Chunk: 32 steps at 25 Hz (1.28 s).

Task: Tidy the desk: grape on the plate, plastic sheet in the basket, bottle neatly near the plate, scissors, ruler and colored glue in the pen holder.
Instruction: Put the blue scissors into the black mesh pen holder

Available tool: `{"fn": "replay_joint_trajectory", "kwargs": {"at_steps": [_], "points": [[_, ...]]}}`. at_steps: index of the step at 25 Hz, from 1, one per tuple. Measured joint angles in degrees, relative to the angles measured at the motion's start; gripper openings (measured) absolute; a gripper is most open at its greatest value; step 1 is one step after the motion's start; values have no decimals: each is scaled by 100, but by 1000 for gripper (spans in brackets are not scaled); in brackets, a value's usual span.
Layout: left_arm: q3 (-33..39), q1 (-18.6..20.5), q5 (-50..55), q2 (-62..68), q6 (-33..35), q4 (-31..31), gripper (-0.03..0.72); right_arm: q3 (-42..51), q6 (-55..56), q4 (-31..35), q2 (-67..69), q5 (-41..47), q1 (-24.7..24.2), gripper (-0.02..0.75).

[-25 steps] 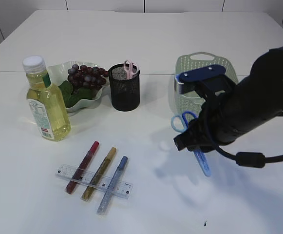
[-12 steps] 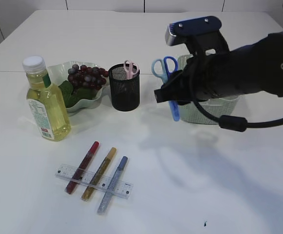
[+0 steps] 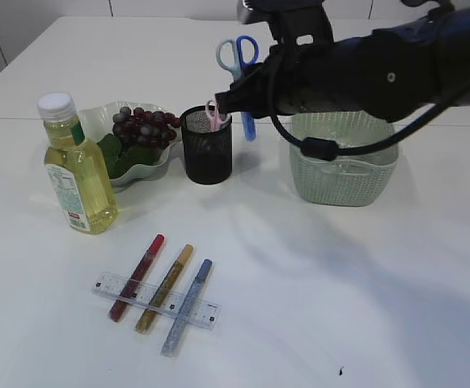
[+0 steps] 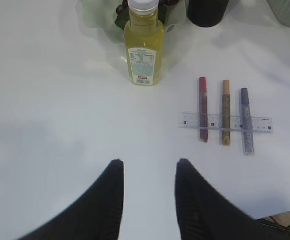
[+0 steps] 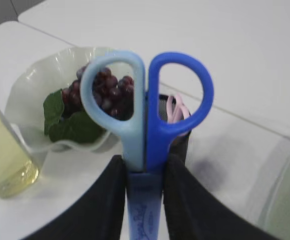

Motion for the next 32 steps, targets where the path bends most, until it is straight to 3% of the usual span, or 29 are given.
{"fn": "replay_joint_trajectory", "kwargs": {"at_steps": [9, 21, 32], "points": [[0, 0, -10, 0, 0, 0, 253, -844, -10, -81, 966, -1298, 0, 216], [0, 0, -10, 0, 0, 10, 253, -2045, -131, -466, 2055, -1548, 0, 216], [0, 0, -10, 0, 0, 18, 253, -2371, -142, -488, 2637, -1783, -59, 216]]}}
